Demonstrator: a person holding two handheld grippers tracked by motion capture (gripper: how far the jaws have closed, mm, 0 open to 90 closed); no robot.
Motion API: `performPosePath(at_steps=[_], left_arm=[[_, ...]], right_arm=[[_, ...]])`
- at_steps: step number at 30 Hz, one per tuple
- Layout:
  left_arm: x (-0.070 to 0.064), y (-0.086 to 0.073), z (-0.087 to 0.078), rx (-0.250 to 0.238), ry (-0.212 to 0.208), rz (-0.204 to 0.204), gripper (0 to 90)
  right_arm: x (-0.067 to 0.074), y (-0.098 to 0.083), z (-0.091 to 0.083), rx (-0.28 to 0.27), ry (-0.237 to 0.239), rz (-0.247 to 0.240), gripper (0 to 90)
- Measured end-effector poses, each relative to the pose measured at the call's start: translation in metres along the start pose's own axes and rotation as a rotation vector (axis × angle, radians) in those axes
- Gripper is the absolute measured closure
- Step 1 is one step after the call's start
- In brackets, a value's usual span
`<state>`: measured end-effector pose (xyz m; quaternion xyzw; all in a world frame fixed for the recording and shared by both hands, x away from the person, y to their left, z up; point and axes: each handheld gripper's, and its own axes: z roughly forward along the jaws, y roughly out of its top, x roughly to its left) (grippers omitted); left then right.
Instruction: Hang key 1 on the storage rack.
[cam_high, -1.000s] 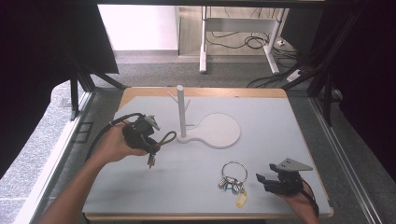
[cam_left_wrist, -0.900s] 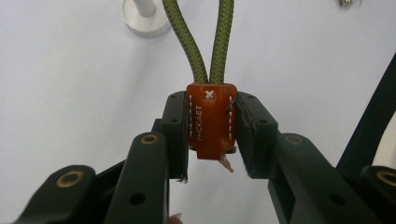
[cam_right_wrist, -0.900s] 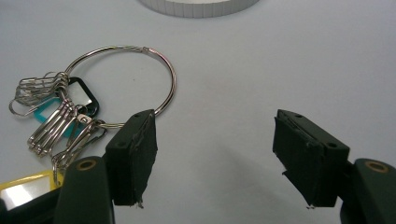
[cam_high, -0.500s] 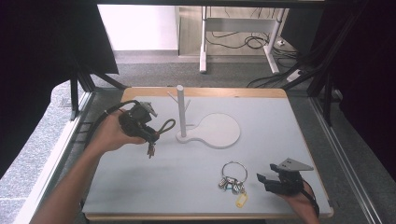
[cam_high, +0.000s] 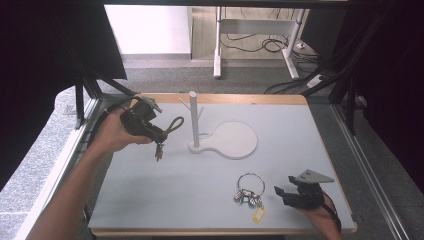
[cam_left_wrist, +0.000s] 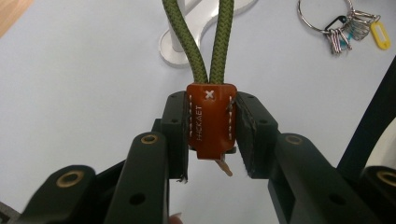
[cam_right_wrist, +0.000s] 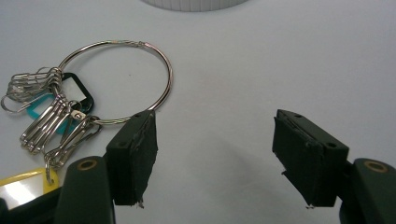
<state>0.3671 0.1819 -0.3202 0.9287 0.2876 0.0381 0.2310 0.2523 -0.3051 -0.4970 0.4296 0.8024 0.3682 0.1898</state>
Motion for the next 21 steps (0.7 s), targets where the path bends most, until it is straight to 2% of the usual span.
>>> performPosePath(at_steps=[21], left_arm=[[0.018, 0.015, -0.013, -0.027, -0.008, -0.045, 67.2]], right_arm=[[-0.001, 0.0, 0.0, 0.011, -0.011, 0.003, 30.9]])
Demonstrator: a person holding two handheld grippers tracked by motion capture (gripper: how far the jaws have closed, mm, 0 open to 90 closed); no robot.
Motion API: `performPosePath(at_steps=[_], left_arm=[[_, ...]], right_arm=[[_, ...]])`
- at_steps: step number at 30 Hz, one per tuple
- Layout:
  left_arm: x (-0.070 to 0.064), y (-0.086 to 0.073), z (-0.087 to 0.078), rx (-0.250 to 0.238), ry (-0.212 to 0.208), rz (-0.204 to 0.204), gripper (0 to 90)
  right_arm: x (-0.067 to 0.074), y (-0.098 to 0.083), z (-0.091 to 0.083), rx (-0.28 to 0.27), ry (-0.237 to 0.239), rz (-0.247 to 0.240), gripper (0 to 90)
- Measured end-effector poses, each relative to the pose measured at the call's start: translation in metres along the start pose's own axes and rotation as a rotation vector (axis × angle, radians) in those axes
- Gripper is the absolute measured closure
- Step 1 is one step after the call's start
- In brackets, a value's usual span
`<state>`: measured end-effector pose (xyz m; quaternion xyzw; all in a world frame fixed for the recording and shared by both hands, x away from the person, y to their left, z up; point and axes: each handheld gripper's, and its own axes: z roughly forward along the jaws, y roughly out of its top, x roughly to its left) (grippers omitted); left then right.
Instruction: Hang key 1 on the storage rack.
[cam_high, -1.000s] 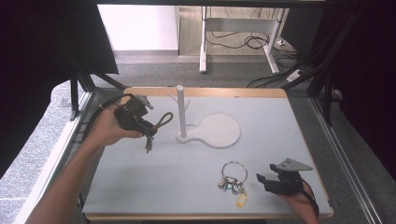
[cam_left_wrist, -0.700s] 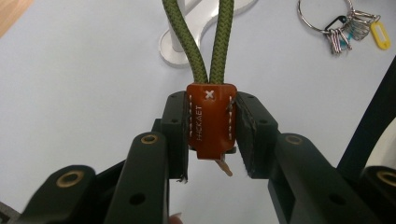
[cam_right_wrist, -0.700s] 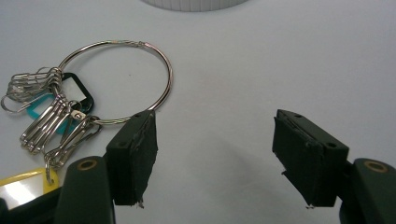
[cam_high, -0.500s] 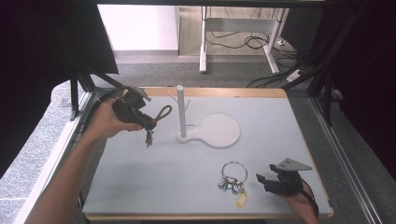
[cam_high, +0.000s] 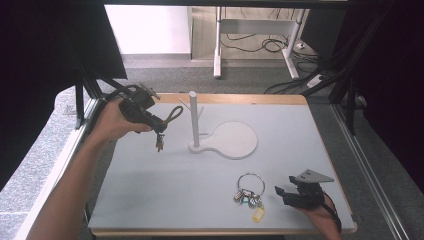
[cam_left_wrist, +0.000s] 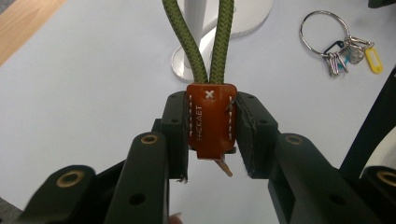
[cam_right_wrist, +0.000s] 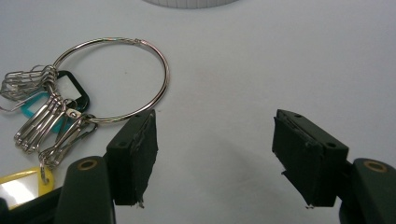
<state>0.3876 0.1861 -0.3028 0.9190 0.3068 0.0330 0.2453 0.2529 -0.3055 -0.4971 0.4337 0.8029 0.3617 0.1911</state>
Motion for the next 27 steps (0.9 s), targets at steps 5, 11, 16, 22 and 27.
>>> performPosePath(at_steps=[5, 11, 16, 22, 27], left_arm=[[0.002, 0.004, -0.003, 0.001, 0.003, -0.001, 67.2], [0.004, 0.009, -0.005, 0.002, 0.004, 0.0, 67.2], [0.008, 0.012, -0.003, -0.003, -0.005, -0.012, 67.2], [0.014, 0.013, -0.004, -0.013, -0.002, -0.039, 67.3], [0.018, 0.014, -0.005, -0.019, -0.001, -0.05, 67.2]], right_arm=[[0.002, 0.001, 0.001, 0.002, 0.001, -0.01, 30.9], [0.003, 0.0, 0.002, 0.007, -0.001, -0.011, 30.9], [0.002, 0.0, 0.002, 0.011, 0.0, -0.01, 31.0], [0.002, 0.0, 0.002, 0.012, 0.0, -0.005, 31.0], [0.002, 0.0, 0.002, 0.015, 0.001, -0.009, 31.0]])
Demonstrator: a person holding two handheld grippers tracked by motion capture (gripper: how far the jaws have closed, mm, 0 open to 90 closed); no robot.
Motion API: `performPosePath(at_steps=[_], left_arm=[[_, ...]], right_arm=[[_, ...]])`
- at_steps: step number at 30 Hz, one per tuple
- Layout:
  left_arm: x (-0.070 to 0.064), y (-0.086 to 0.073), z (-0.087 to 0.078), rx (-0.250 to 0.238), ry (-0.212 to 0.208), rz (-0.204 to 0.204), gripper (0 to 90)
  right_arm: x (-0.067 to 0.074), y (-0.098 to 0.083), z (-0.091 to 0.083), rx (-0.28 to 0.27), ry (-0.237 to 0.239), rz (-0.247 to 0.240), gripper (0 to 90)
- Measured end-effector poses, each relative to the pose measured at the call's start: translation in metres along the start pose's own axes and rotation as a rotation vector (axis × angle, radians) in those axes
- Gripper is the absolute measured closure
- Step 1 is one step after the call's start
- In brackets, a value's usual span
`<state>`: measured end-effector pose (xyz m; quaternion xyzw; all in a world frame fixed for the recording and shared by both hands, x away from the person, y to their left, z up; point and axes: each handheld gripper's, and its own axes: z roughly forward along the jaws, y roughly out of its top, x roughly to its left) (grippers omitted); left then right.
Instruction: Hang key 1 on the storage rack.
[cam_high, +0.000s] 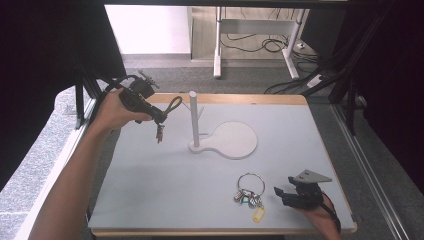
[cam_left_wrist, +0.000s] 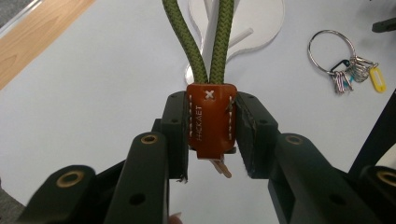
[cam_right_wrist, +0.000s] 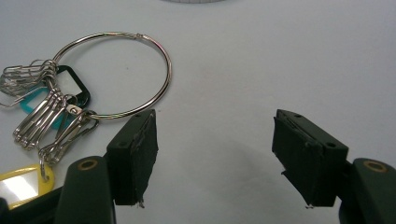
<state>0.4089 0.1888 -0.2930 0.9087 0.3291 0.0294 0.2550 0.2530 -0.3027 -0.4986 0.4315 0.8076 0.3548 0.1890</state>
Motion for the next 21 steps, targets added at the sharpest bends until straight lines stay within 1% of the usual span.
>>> performPosePath(at_steps=[6, 14, 17, 21], left_arm=[[0.006, 0.004, 0.003, -0.01, -0.008, -0.02, 67.2], [0.012, 0.008, 0.01, -0.005, -0.014, -0.03, 67.2], [0.014, 0.009, 0.013, -0.002, -0.014, -0.037, 67.2], [0.017, 0.009, 0.019, -0.004, -0.023, -0.044, 67.2]], right_arm=[[0.001, 0.0, 0.001, 0.005, 0.004, -0.003, 31.0], [0.0, -0.001, 0.001, 0.009, 0.008, -0.004, 31.0], [0.0, -0.001, 0.003, 0.019, 0.014, 0.0, 31.0], [0.001, -0.001, 0.003, 0.027, 0.017, -0.01, 31.0]])
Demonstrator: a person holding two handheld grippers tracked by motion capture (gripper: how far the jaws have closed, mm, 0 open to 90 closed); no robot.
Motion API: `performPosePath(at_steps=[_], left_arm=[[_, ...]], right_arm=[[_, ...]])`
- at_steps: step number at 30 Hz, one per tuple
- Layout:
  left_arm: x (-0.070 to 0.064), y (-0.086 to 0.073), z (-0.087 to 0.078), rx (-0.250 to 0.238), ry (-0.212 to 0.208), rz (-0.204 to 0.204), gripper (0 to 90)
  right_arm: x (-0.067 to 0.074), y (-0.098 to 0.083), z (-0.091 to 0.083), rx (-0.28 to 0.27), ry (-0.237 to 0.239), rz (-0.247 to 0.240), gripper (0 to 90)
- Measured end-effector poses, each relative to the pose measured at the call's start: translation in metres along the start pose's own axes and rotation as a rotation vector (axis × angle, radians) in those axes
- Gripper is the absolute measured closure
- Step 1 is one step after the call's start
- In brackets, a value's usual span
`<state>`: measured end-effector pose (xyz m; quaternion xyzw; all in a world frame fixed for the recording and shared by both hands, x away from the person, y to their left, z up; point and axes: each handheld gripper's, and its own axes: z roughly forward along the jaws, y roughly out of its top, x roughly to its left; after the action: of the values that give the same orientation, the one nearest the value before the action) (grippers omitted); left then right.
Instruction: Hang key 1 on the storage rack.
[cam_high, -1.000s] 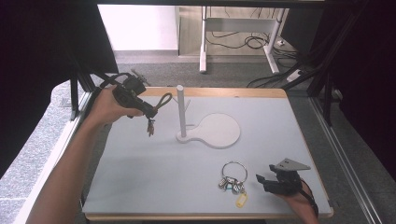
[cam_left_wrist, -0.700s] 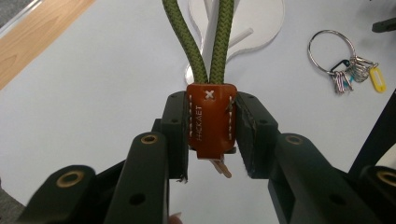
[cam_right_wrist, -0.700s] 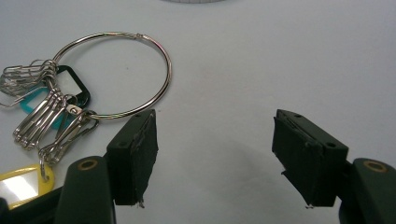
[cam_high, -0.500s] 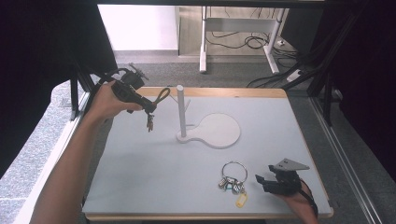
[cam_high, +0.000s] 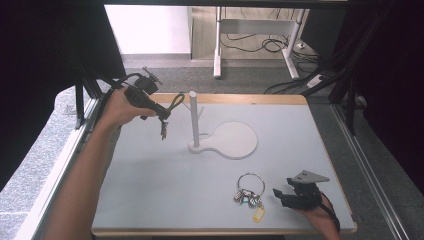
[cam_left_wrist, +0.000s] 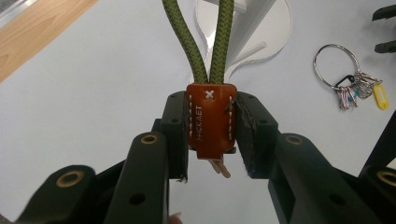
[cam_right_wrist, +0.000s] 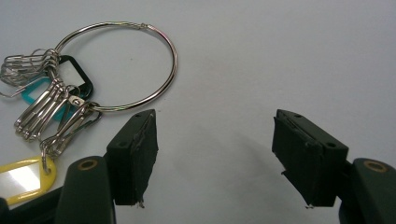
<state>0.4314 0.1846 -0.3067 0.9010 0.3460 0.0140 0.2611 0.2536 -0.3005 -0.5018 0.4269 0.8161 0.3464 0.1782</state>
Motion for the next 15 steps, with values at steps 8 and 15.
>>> performPosePath(at_steps=[8, 15], left_arm=[[0.002, 0.001, 0.007, 0.02, 0.0, 0.008, 67.2], [-0.002, 0.003, 0.018, 0.032, -0.014, 0.021, 67.1]], right_arm=[[0.0, 0.0, 0.001, 0.004, -0.004, -0.003, 31.1], [0.0, -0.001, 0.001, 0.008, -0.003, -0.006, 31.0]])
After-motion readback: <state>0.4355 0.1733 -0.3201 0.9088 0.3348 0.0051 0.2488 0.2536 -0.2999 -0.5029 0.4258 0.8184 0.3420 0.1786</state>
